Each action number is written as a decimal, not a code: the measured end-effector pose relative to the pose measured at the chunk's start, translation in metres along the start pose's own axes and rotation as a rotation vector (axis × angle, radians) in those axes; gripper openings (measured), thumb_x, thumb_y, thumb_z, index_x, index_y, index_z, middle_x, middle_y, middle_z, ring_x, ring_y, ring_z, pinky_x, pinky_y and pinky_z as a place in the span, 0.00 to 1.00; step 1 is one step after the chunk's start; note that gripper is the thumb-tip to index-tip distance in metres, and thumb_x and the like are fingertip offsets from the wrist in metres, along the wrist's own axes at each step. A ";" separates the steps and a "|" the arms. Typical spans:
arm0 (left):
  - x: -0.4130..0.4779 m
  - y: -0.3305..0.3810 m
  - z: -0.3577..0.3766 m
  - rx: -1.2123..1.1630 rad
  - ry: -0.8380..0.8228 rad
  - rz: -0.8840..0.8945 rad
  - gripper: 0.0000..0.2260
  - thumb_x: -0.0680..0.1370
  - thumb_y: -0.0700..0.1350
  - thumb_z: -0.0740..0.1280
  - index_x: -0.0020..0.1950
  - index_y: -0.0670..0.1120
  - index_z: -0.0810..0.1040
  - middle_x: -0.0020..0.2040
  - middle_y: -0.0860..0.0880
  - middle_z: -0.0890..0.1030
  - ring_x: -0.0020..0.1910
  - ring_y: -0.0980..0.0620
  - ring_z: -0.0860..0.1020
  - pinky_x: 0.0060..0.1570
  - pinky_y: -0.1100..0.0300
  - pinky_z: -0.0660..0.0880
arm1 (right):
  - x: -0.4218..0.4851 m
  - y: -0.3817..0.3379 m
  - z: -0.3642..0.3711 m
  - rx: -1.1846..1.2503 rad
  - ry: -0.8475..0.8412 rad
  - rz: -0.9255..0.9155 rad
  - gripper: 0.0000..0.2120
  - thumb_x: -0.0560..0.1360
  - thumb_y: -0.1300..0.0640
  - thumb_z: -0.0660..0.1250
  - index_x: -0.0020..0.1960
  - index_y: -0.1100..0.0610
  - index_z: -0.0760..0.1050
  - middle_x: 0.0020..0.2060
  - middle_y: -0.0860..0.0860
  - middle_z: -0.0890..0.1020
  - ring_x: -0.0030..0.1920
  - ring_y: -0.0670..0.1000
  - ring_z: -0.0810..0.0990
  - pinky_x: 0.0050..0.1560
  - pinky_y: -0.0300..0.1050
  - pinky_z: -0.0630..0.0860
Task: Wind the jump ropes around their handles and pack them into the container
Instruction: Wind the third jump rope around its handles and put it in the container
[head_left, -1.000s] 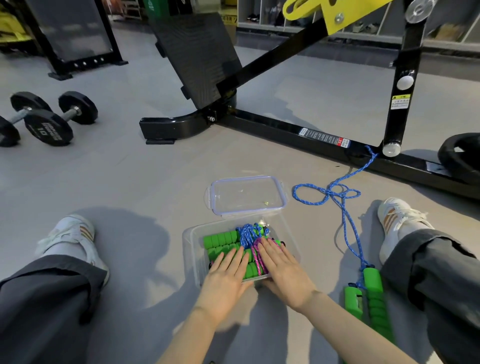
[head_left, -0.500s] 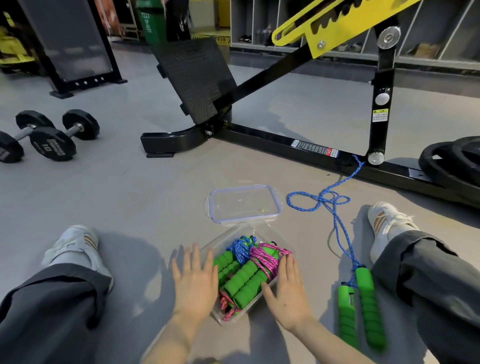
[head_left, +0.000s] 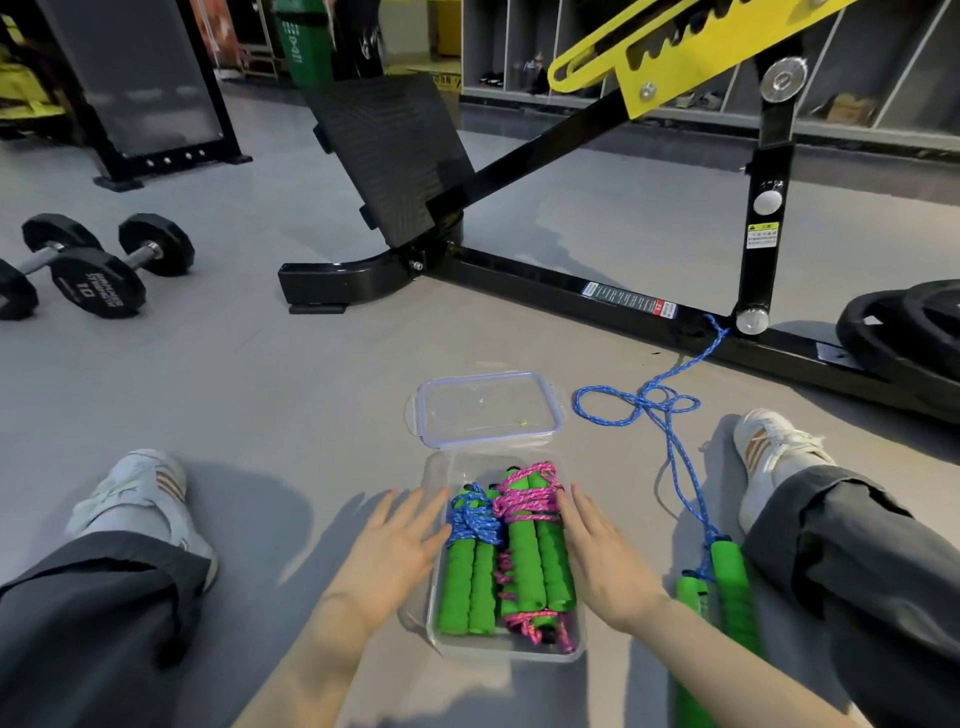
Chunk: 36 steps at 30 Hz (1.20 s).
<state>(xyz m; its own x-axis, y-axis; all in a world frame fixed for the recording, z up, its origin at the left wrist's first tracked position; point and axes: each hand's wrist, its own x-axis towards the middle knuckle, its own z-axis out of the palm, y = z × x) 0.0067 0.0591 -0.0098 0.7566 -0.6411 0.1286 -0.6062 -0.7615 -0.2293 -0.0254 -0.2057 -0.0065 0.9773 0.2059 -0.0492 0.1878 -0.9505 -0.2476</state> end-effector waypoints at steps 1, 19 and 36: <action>0.001 0.000 -0.004 0.023 -0.027 0.040 0.27 0.48 0.52 0.84 0.45 0.51 0.86 0.56 0.46 0.83 0.50 0.45 0.82 0.57 0.46 0.65 | -0.004 0.000 0.002 -0.008 -0.011 0.011 0.29 0.80 0.59 0.46 0.76 0.56 0.35 0.76 0.54 0.40 0.76 0.51 0.44 0.73 0.41 0.43; 0.002 0.092 -0.017 0.024 -0.006 0.089 0.22 0.70 0.62 0.65 0.35 0.45 0.86 0.44 0.48 0.84 0.50 0.47 0.82 0.65 0.46 0.60 | -0.045 -0.011 0.013 -0.173 -0.086 0.006 0.27 0.80 0.39 0.42 0.68 0.51 0.70 0.66 0.56 0.74 0.67 0.57 0.71 0.68 0.50 0.49; 0.009 0.074 0.027 -0.239 -0.036 -0.487 0.36 0.78 0.68 0.43 0.64 0.47 0.79 0.69 0.36 0.71 0.70 0.38 0.64 0.64 0.32 0.57 | 0.009 0.010 0.038 -0.072 0.038 -0.181 0.28 0.78 0.36 0.37 0.75 0.43 0.38 0.75 0.56 0.50 0.74 0.61 0.48 0.72 0.44 0.43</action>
<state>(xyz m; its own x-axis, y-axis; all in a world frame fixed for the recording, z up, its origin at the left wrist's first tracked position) -0.0240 -0.0004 -0.0516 0.9692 -0.2083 0.1316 -0.2192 -0.9728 0.0745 -0.0188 -0.2042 -0.0458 0.9296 0.3676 0.0272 0.3663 -0.9131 -0.1792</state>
